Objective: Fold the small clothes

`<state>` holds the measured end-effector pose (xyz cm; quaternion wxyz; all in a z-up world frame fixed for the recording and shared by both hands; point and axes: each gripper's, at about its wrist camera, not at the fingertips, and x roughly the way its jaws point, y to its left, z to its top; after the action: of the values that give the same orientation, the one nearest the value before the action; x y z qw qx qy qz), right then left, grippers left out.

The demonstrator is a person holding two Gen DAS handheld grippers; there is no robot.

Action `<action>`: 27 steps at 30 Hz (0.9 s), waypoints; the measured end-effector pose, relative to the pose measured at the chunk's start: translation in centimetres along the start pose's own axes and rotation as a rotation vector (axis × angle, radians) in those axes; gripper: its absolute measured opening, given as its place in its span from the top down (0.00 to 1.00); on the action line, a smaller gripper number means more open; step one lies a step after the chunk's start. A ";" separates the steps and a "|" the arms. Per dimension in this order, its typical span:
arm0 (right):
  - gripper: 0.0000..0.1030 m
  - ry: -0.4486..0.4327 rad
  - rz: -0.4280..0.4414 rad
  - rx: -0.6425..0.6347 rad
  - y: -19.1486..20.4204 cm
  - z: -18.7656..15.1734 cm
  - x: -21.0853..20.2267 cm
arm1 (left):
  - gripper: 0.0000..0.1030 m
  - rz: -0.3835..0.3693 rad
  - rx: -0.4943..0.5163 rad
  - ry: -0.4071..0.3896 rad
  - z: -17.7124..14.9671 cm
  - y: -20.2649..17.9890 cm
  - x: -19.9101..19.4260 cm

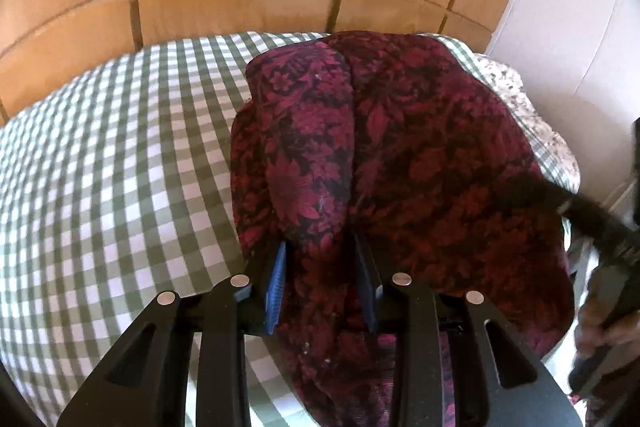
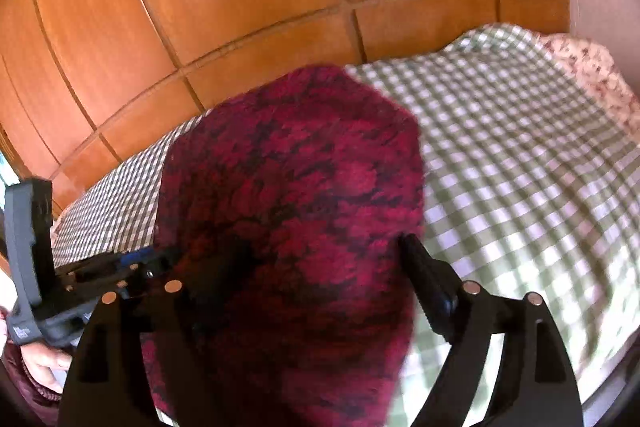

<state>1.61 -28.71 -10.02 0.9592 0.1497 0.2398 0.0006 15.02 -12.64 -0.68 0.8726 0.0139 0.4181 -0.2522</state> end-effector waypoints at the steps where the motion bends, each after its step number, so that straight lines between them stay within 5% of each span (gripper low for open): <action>1: 0.22 -0.040 0.016 0.008 0.1 0.4 -1.2 | 0.70 -0.001 -0.007 -0.002 0.2 -0.1 0.2; 5: 0.25 -0.080 0.090 -0.019 2.2 1.8 -2.4 | 0.70 0.001 -0.047 -0.017 -0.3 0.0 0.1; 8: 0.32 0.000 0.117 -0.044 3.9 2.8 1.0 | 0.70 0.019 -0.046 -0.028 -2.4 0.5 -1.4; 14: 0.27 0.107 0.029 -0.058 4.7 3.2 8.2 | 0.70 0.047 -0.059 -0.043 -4.0 -0.9 -1.9; 18: 0.25 0.098 0.006 -0.089 5.1 2.9 7.8 | 0.65 0.060 -0.070 -0.051 -4.1 -0.9 -1.6; 22: 0.13 0.057 -0.041 -0.154 6.4 2.1 5.7 | 0.43 0.054 -0.139 -0.040 -4.0 0.4 -2.1; 27: 0.10 0.006 -0.063 -0.175 7.3 0.3 2.6 | 0.42 0.064 -0.135 -0.046 -4.2 0.4 -2.9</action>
<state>4.57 -21.65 -8.84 0.9675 0.0578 0.2462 -0.0084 10.67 -10.03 -1.35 0.8886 -0.0375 0.4132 -0.1958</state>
